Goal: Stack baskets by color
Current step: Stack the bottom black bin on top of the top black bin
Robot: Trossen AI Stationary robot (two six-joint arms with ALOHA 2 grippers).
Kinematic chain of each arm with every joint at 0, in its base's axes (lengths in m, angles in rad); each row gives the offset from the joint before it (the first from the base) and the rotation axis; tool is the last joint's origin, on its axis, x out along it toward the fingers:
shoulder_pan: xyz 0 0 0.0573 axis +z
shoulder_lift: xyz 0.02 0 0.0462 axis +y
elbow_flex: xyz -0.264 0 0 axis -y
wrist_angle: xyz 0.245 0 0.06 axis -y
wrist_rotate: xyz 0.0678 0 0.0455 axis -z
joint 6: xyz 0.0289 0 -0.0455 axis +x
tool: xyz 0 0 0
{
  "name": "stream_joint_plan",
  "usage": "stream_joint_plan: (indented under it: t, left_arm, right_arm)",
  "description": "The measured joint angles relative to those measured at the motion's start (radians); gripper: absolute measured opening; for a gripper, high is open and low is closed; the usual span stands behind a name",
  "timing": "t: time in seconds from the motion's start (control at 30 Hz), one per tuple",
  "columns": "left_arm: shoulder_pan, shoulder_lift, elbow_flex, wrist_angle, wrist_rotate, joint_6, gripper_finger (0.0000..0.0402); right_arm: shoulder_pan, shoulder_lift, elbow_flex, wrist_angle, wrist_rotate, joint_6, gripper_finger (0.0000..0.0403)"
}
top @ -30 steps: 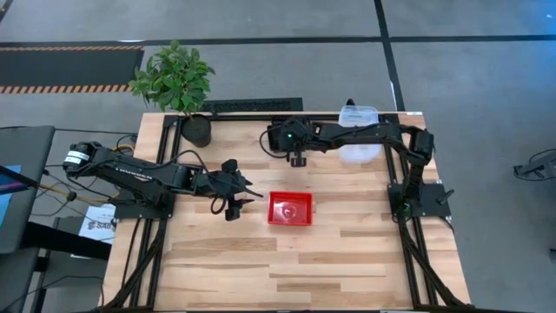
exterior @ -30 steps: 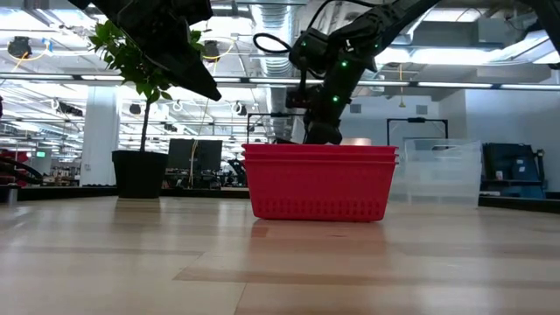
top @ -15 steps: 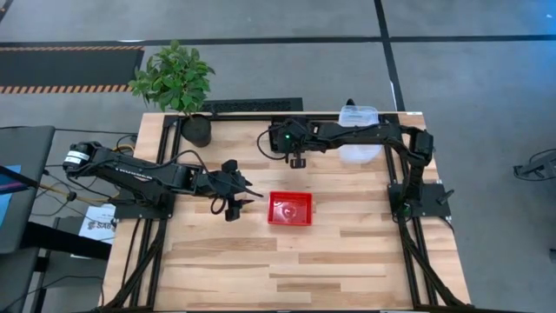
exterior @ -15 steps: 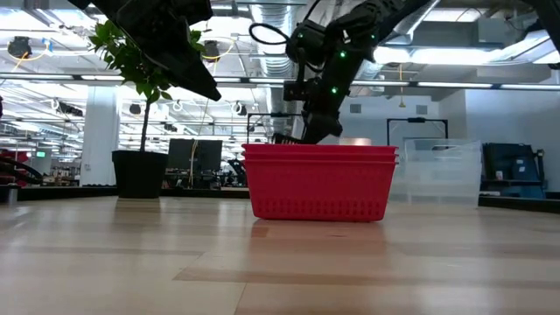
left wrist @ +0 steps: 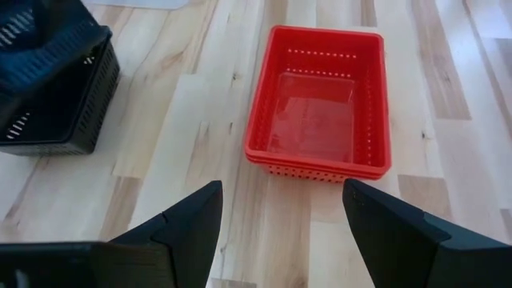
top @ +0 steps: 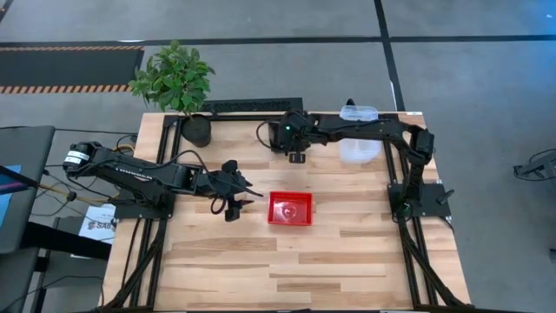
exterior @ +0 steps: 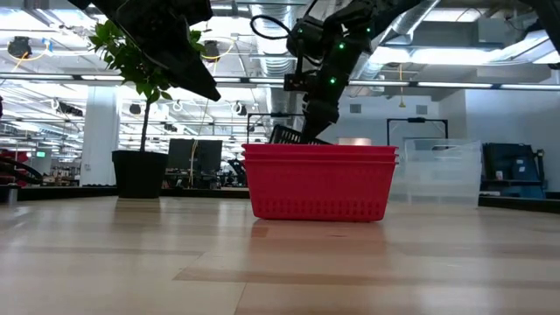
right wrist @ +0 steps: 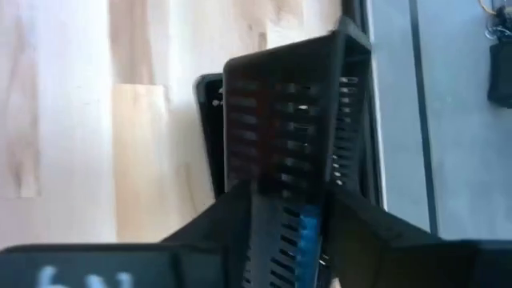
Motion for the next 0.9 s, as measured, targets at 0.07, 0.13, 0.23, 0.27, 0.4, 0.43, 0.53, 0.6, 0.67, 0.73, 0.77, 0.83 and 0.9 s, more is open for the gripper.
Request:
stream_joint_plan:
  t: [0.07,0.13,0.23,0.27,0.4,0.43,0.53,0.6,0.67,0.73,0.77,0.83,0.9]
  left_arm:
    - [0.000,0.000,0.000,0.000,0.014,0.000,0.0247]
    - [0.000,0.000,0.000,0.000,0.019,0.000,0.0247]
    - [0.000,0.000,0.000,0.000,0.019,0.000,0.0247]
    - [0.000,0.000,0.000,0.000,0.019,0.000,0.0247]
    - [0.000,0.000,0.000,-0.001,0.019,-0.001,0.0247]
    - [0.000,0.000,0.000,-0.001,0.018,-0.001,0.0247]
    - [0.000,0.000,0.000,-0.003,0.018,-0.001,0.0247]
    - [0.000,0.000,0.000,-0.004,0.018,0.000,0.0247]
    - [0.000,0.000,0.000,-0.005,0.018,0.000,0.0247]
    - [0.000,0.000,0.000,-0.010,0.018,0.001,0.0247]
    - [0.000,0.000,0.000,-0.010,0.018,0.001,0.0247]
    - [0.000,0.000,0.000,-0.015,0.017,0.002,0.0247]
    - [0.000,0.000,0.000,-0.018,0.017,0.005,0.0247]
  right_arm:
    - [-0.006,0.000,0.000,0.002,0.011,0.002,0.0181]
    - [-0.006,0.000,0.000,0.002,0.026,0.002,0.0205]
    - [-0.009,0.000,0.000,0.010,0.026,0.001,0.0226]
    - [-0.011,0.003,0.000,0.011,0.026,-0.005,0.0228]
    - [-0.009,0.018,-0.002,0.010,0.030,-0.016,0.0191]
    - [-0.008,0.017,-0.002,0.016,0.031,-0.017,0.0171]
    - [-0.003,0.015,0.000,0.018,0.033,-0.032,0.0095]
    - [0.000,0.016,0.000,0.023,0.034,-0.043,0.0040]
    - [0.001,0.016,0.000,0.035,0.041,-0.062,0.0015]
    - [0.008,0.016,0.000,0.037,0.088,-0.071,0.0020]
    - [0.011,0.016,0.000,0.037,0.106,-0.080,0.0024]
    - [0.016,0.016,0.000,0.032,0.121,-0.092,0.0024]
    - [0.020,0.016,0.000,0.027,0.114,-0.085,0.0014]
